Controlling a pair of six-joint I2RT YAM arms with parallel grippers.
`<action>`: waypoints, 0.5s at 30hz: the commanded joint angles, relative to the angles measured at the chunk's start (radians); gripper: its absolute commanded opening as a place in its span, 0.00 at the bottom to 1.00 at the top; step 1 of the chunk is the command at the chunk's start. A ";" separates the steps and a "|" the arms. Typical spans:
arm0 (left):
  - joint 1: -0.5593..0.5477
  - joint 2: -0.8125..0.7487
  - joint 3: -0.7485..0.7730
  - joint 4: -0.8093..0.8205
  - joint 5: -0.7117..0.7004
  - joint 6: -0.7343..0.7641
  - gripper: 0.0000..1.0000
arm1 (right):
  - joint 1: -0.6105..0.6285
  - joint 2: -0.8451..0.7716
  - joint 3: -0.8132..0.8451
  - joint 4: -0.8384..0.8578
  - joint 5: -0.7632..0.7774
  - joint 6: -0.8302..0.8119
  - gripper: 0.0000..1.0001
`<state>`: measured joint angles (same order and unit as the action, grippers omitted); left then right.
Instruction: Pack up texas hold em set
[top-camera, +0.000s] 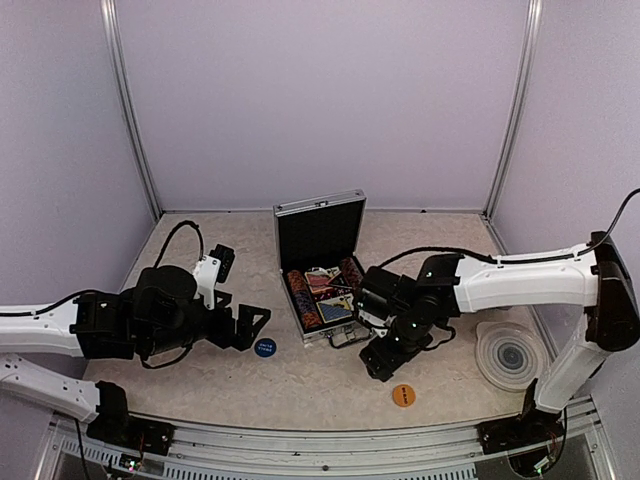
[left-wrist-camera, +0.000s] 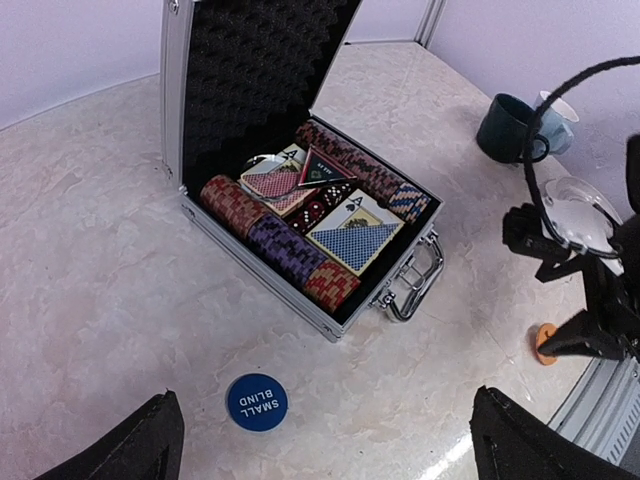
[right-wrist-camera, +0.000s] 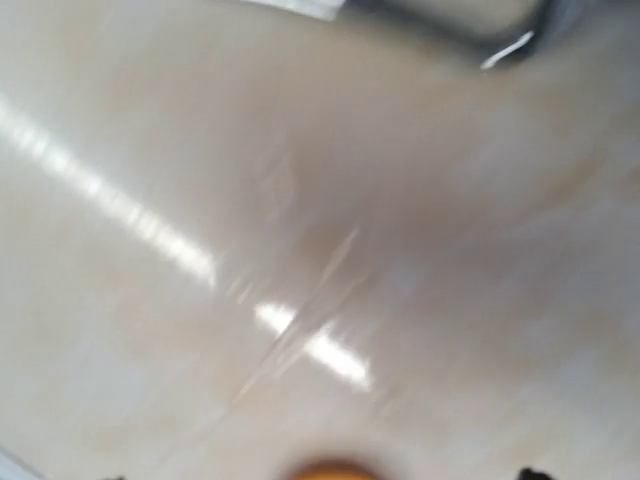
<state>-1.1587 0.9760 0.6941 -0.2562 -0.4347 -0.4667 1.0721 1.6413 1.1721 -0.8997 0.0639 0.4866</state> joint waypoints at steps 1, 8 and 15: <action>-0.009 -0.003 0.013 0.036 -0.002 0.017 0.99 | 0.071 -0.052 -0.092 -0.030 0.016 0.157 0.92; -0.026 0.015 0.021 0.036 0.001 0.021 0.99 | 0.077 -0.028 -0.181 0.033 0.045 0.220 0.99; -0.033 -0.041 0.002 0.008 -0.023 0.002 0.99 | 0.092 0.030 -0.200 0.099 -0.017 0.203 0.98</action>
<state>-1.1854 0.9783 0.6945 -0.2382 -0.4351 -0.4603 1.1477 1.6398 0.9886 -0.8562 0.0753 0.6758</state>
